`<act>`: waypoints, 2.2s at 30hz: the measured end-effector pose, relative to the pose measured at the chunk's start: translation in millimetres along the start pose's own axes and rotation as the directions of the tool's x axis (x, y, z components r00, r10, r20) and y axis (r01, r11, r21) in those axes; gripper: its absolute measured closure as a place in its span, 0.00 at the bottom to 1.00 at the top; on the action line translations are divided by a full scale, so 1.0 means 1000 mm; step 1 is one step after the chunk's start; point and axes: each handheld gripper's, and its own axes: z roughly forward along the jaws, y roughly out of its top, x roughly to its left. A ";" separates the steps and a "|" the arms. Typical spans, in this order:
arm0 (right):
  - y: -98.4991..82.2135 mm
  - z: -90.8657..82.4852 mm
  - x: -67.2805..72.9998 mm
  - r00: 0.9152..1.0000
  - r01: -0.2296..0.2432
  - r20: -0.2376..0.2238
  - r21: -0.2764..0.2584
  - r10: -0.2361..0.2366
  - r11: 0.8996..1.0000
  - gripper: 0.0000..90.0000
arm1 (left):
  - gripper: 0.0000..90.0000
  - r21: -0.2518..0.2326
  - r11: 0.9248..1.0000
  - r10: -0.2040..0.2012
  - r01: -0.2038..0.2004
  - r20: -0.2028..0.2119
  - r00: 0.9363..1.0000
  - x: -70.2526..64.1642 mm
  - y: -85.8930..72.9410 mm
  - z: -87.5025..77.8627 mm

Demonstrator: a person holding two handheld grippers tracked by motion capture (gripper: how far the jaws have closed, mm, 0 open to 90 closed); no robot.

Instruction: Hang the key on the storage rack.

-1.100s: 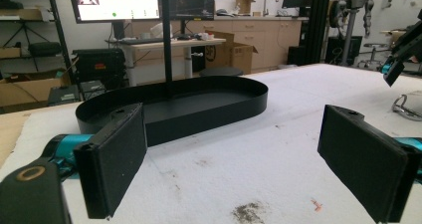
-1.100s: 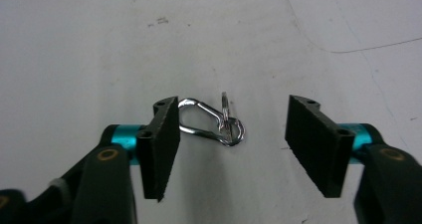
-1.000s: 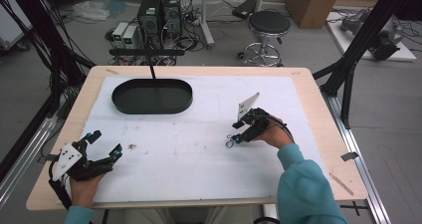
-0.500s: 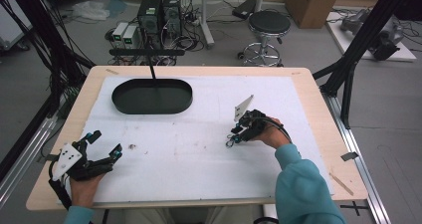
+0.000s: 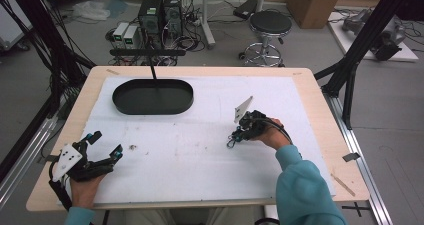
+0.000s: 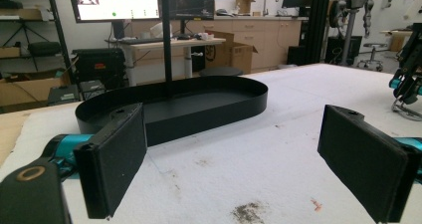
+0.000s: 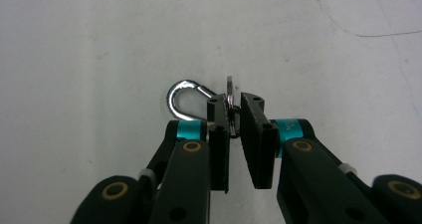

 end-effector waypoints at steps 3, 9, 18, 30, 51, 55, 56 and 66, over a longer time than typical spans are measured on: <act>0.000 -0.001 0.000 1.000 0.001 0.006 -0.011 -0.001 1.000 0.94 | 0.14 0.000 1.000 0.000 0.000 -0.001 1.000 0.000 0.000 0.000; 0.001 0.001 0.000 1.000 0.000 0.005 -0.006 0.000 1.000 0.94 | 0.14 0.000 1.000 -0.001 0.001 0.001 1.000 0.000 0.000 0.000; 0.001 0.001 -0.001 1.000 -0.019 0.001 -0.016 0.019 1.000 0.98 | 0.14 -0.004 1.000 -0.009 0.009 -0.007 1.000 0.001 0.000 -0.001; -0.001 -0.004 -0.003 0.999 -0.052 -0.022 -0.095 0.050 0.994 0.99 | 0.14 -0.007 1.000 -0.016 0.016 -0.016 1.000 0.001 0.000 -0.001; -0.001 -0.031 -0.004 0.989 -0.149 -0.064 -0.425 0.135 0.893 0.99 | 0.14 0.084 0.996 -0.027 0.015 0.137 0.990 0.016 0.031 0.019; 0.002 -0.039 0.000 0.990 -0.140 -0.060 -0.469 0.127 0.872 0.99 | 0.14 0.089 0.995 -0.051 0.034 0.202 0.978 0.020 0.046 0.027; 0.002 -0.041 0.001 0.990 -0.138 -0.060 -0.479 0.125 0.867 0.99 | 0.14 0.094 0.995 -0.051 0.032 0.217 0.975 0.020 0.049 0.030; 0.011 -0.057 0.004 0.994 -0.107 -0.060 -0.567 0.089 0.817 0.98 | 0.15 0.157 0.988 -0.070 0.008 0.391 0.918 0.016 0.082 0.057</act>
